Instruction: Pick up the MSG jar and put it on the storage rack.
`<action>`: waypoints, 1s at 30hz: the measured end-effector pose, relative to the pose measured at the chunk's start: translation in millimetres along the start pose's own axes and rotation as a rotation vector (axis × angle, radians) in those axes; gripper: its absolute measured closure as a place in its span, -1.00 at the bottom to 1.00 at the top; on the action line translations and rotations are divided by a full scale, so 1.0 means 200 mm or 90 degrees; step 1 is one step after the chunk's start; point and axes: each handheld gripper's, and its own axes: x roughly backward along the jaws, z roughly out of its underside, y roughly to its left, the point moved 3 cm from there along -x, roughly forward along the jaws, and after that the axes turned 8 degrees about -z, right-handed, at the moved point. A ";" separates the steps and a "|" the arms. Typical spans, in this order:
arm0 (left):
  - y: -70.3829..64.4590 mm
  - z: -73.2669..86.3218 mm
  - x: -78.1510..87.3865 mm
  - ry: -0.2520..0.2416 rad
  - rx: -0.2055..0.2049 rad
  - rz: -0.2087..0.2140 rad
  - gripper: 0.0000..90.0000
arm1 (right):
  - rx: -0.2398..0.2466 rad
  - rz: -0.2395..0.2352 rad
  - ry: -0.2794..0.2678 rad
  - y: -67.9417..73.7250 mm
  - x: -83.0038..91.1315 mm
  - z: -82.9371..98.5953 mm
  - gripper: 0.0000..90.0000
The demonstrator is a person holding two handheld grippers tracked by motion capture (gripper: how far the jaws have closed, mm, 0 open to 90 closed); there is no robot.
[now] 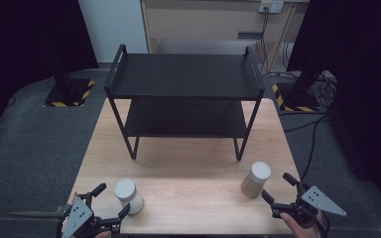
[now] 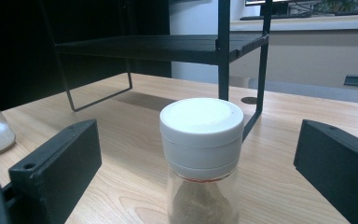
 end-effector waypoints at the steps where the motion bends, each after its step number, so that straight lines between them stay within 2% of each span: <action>1: 0.00 0.00 0.00 0.002 0.000 -0.001 -1.00 | -0.001 0.000 -0.002 0.00 0.00 0.00 -0.97; 15: 0.00 -0.01 0.00 0.009 -0.005 -0.009 -1.00 | -0.006 -0.005 -0.001 0.00 -0.01 0.00 -0.97; 30: -0.03 0.02 -0.07 0.028 0.004 -0.009 -1.00 | -0.011 -0.015 0.000 0.01 -0.03 0.01 -0.97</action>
